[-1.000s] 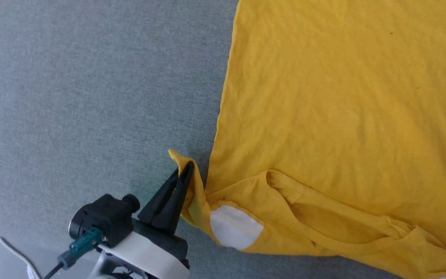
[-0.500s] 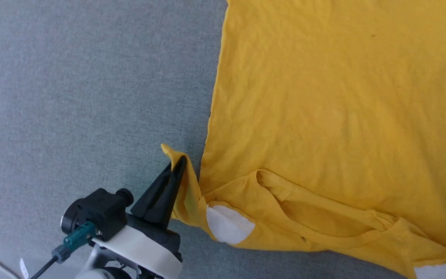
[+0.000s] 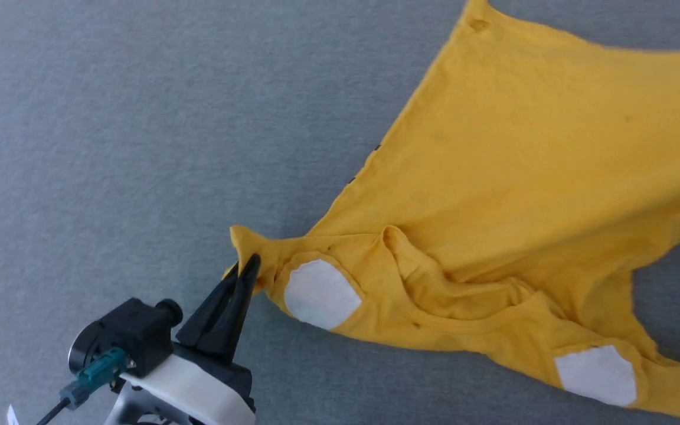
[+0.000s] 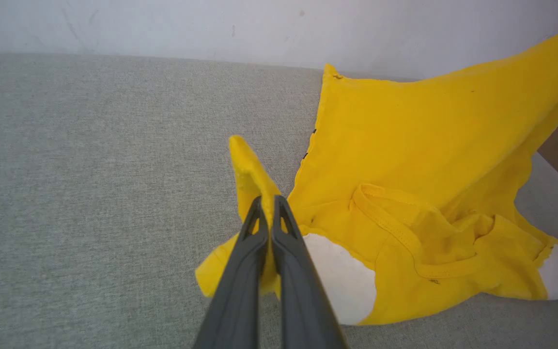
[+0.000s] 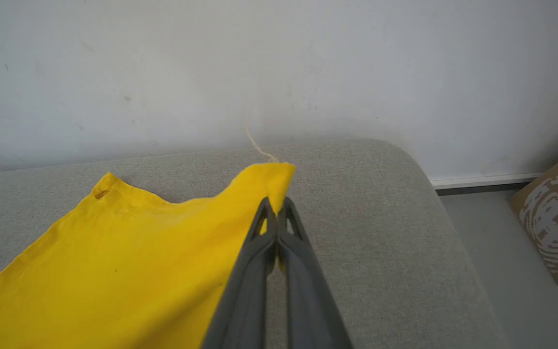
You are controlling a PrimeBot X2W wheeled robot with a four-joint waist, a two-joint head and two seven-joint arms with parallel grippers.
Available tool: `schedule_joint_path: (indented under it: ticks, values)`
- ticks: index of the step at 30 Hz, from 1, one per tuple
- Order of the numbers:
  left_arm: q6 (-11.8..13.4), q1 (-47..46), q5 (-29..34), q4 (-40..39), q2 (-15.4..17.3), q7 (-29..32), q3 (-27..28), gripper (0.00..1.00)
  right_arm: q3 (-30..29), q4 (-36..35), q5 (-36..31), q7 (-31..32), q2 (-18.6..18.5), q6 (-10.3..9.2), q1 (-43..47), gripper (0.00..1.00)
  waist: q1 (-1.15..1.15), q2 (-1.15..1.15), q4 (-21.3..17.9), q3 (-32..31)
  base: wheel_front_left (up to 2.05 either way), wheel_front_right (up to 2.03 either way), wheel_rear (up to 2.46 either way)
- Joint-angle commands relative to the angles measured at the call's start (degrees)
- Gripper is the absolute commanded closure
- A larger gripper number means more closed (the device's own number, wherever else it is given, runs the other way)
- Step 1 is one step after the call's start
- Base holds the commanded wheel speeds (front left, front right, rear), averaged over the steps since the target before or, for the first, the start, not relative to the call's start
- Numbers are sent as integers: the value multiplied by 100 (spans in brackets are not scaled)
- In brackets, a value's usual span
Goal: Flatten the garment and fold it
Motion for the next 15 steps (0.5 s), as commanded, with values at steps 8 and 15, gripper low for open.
schedule_joint_path:
  ticks: [8, 15]
  values:
    - [107, 240, -105, -35, 114, 32, 64, 100, -1181, -1091, 471, 374, 1153, -5, 2542, 100, 1, 0, -765, -422, 0, 0, 0]
    - [160, 435, -213, 5, 145, -17, 115, 100, -902, -676, 219, -109, 1794, -5, 3603, 100, 1, 0, -755, -439, 0, 0, 0]
